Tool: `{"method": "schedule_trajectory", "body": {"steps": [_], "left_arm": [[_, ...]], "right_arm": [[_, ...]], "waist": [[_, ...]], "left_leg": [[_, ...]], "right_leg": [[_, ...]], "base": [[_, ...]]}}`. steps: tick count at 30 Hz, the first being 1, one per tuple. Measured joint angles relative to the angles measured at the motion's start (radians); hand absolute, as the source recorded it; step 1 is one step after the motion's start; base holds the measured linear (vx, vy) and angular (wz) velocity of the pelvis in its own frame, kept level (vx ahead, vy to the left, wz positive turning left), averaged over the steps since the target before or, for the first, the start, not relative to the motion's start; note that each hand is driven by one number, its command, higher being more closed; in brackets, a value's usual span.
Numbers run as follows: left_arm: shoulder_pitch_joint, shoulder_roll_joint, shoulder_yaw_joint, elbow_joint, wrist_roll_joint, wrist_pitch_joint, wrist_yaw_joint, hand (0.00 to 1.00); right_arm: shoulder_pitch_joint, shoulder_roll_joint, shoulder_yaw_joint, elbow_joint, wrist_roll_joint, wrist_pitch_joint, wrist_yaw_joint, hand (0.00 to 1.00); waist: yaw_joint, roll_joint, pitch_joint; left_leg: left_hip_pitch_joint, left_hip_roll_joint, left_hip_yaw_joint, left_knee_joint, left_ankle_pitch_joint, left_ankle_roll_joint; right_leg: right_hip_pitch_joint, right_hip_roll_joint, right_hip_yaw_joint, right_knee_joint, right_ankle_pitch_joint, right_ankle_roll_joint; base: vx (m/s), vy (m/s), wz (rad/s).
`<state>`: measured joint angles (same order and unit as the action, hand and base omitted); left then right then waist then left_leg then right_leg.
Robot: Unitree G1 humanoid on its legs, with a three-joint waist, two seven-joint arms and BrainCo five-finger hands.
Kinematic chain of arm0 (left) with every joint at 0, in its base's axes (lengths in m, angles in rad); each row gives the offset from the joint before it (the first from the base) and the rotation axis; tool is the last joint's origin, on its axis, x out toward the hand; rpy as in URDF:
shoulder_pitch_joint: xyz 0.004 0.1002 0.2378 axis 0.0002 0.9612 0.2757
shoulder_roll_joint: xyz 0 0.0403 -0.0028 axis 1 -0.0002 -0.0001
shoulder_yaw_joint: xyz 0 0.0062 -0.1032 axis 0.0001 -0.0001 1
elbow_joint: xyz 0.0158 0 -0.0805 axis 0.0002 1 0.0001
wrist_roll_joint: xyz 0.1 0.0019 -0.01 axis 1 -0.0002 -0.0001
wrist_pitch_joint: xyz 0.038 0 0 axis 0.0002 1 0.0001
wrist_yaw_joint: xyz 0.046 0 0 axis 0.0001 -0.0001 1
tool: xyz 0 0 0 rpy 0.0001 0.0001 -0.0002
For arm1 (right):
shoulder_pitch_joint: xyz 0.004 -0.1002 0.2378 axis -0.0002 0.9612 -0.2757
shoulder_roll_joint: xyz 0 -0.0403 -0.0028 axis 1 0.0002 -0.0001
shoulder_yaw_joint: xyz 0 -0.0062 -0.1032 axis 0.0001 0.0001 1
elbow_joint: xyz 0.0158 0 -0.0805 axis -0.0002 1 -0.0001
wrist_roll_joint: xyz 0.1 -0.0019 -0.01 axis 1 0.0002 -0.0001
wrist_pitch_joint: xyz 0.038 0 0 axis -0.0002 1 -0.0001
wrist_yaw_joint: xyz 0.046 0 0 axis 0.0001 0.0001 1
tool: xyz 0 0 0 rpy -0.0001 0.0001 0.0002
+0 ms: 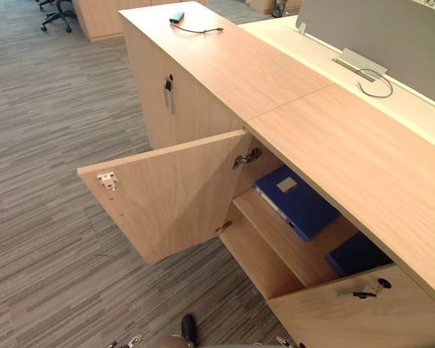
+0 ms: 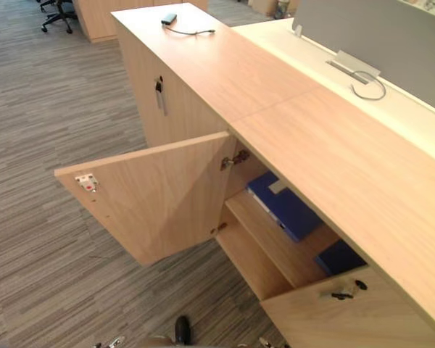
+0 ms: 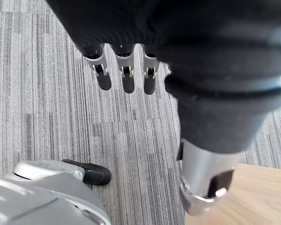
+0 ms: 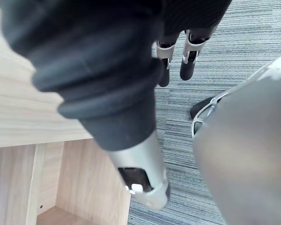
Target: Walk over to the cabinet, pick up the folder, carry it to the office cabinet, place the folder inside the office cabinet, then close the office cabinet door
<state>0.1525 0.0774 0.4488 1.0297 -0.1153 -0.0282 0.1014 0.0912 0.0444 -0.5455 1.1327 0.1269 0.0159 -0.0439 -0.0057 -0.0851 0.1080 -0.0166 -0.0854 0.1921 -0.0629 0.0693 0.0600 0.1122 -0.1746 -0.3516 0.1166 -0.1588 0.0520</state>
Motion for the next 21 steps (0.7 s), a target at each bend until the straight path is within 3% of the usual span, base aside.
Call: {"method": "schedule_trajectory", "body": {"steps": [8, 10, 11, 13, 14, 16, 17, 18, 20, 21], "left_arm": [[-0.011, -0.004, -0.020, 0.029, 0.001, -0.002, -0.002, 0.00], [-0.018, -0.003, -0.031, 0.028, -0.016, -0.007, -0.003, 0.00], [-0.035, -0.002, -0.032, 0.026, -0.031, -0.009, -0.003, 0.00], [-0.032, -0.002, -0.033, 0.021, -0.070, -0.010, -0.004, 0.00], [-0.029, -0.004, -0.027, 0.021, -0.091, -0.011, -0.004, 0.00], [-0.015, -0.004, -0.016, 0.021, -0.110, -0.011, -0.004, 0.00], [-0.015, -0.004, -0.014, 0.021, -0.123, -0.013, -0.002, 0.00], [-0.016, -0.009, -0.014, 0.021, -0.134, -0.023, -0.001, 0.00], [-0.014, -0.024, -0.004, 0.022, -0.146, -0.029, 0.001, 0.00], [-0.015, -0.037, 0.009, 0.023, -0.153, -0.029, 0.004, 0.00]], "right_arm": [[-0.027, -0.012, 0.028, 0.014, -0.022, 0.002, 0.000, 0.00], [-0.039, -0.018, 0.028, 0.021, -0.030, 0.002, 0.001, 0.00], [-0.047, -0.022, 0.027, 0.022, -0.030, 0.002, 0.001, 0.00], [-0.051, -0.030, 0.021, 0.024, -0.031, 0.002, 0.001, 0.00], [-0.051, -0.036, 0.010, 0.025, -0.031, 0.004, 0.000, 0.00], [-0.048, -0.054, -0.018, 0.020, -0.030, 0.006, 0.000, 0.00], [-0.045, -0.067, -0.021, 0.018, -0.030, 0.006, 0.000, 0.00], [-0.029, -0.097, -0.022, 0.019, -0.029, 0.006, 0.000, 0.00], [-0.021, -0.127, -0.026, 0.022, -0.027, 0.006, -0.002, 0.00], [-0.023, -0.138, -0.045, 0.027, -0.025, 0.006, -0.002, 0.00]], "waist": [[-0.001, 0.022, -0.012], [-0.006, 0.026, -0.003], [-0.002, 0.029, 0.019], [-0.001, 0.027, 0.036], [-0.001, 0.024, 0.044], [-0.002, 0.025, 0.046], [-0.010, 0.027, 0.045], [-0.026, 0.045, 0.037], [-0.031, 0.074, 0.024], [-0.034, 0.095, 0.013]], "left_leg": [[0.021, 0.008, -0.037, -0.022, 0.031, -0.014], [-0.017, 0.012, -0.038, 0.048, 0.007, -0.029], [-0.063, 0.023, -0.030, 0.146, -0.025, -0.057], [-0.099, 0.041, -0.008, 0.248, -0.067, -0.080], [-0.117, 0.081, 0.024, 0.353, -0.151, -0.069], [-0.141, 0.169, 0.015, 0.509, -0.232, -0.077], [-0.141, 0.209, -0.010, 0.528, -0.245, -0.094], [-0.146, 0.272, -0.103, 0.514, -0.248, -0.117], [-0.135, 0.337, -0.205, 0.430, -0.201, -0.153], [-0.108, 0.343, -0.255, 0.350, -0.185, -0.247]], "right_leg": [[0.043, 0.019, -0.027, -0.032, -0.002, 0.010], [0.043, 0.012, -0.039, -0.025, -0.003, 0.012], [0.042, 0.006, -0.050, -0.003, -0.003, 0.012], [0.042, -0.002, -0.046, 0.021, -0.003, 0.012], [0.041, -0.004, -0.036, 0.021, -0.003, 0.013], [0.034, -0.023, -0.029, 0.029, -0.002, 0.016], [0.025, -0.036, -0.023, 0.036, 0.002, 0.027], [-0.001, -0.051, -0.014, 0.054, 0.009, 0.044], [-0.051, -0.066, 0.003, 0.086, 0.023, 0.075], [-0.075, -0.077, 0.005, 0.092, 0.032, 0.095]], "base": [[0.01, -0.094, 0.15], [-0.05, -0.062, 0.21], [-0.07, -0.051, 0.16], [-0.13, -0.030, -0.17], [-0.12, -0.019, -0.53], [-0.03, -0.006, -0.51], [0.01, 0.119, -0.16], [0.02, 0.282, -0.04], [0.06, 0.449, -0.04], [0.07, 0.409, -0.01]]}}
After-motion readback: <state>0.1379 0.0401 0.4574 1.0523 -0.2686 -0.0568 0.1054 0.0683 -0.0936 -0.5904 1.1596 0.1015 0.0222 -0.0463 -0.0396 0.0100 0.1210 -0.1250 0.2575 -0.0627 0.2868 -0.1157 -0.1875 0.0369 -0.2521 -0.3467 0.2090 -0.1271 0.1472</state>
